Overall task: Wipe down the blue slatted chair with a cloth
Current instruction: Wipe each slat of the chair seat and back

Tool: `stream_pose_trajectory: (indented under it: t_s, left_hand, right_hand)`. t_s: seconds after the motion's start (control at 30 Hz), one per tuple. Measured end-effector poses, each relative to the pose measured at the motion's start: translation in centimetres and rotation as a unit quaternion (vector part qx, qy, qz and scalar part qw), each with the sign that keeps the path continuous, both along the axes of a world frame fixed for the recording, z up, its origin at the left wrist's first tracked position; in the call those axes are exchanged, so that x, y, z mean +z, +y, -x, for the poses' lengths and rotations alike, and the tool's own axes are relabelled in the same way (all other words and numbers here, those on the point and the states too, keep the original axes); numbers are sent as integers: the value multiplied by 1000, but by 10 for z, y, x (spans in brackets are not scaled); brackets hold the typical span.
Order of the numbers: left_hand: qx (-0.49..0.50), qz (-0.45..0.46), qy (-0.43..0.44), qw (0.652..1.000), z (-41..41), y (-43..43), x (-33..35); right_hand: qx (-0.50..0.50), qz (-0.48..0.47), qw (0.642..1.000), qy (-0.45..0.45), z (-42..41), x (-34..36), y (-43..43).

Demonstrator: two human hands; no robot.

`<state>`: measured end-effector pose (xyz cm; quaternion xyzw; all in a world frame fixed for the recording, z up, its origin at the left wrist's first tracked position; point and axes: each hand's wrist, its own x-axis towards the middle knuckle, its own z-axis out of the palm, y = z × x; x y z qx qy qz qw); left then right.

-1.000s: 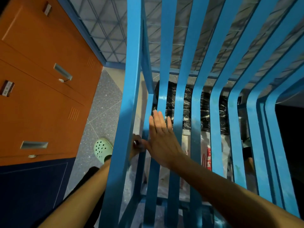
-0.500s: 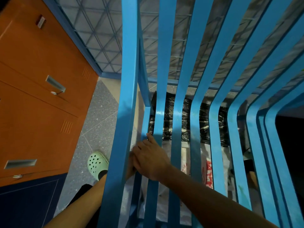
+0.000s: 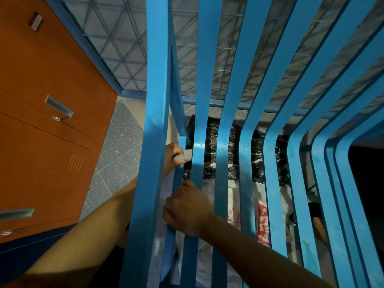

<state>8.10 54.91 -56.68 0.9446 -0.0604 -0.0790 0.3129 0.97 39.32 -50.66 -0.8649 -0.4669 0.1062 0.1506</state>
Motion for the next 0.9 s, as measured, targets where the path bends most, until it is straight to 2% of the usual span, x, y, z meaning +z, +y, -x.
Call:
stream_pose_trajectory:
  t_s: [0.1,0.2,0.3,0.4,0.47,0.57,0.6,0.7,0.83,0.9]
  left_hand:
    - [41,-53,-3,998,-22,3,-7]
    - [85,-51,3,995,-14,2,-14]
    - [22,-5,-7,1000,6,0,-14]
    - [-33,-19,7,999,16,2,-8]
    - [14,10,70,997,4,-5,6]
    - [45,-1,78,996,-13,-16,20]
    - [78,17,94,992,-17,-17,19]
    - [162,41,67,984,-21,-17,15]
    - [196,1,70,978,-10,-27,14]
    - [166,-87,92,978,-2,-30,14]
  right_hand:
    - [-8,-11,1000,2,-2,1,0]
    - [-16,-15,1000,15,-1,4,1]
    - [-25,-24,999,23,-1,5,0]
    - [-24,-12,999,42,-1,4,-2]
    - [-21,-1,998,54,0,4,-2]
    - [-21,-6,999,48,-1,5,0]
    - [-22,-10,999,46,-2,5,0]
    - [-22,-14,999,36,-2,4,0]
    - [-15,-8,999,31,-2,5,0]
    - [-12,-2,1000,28,-3,5,0]
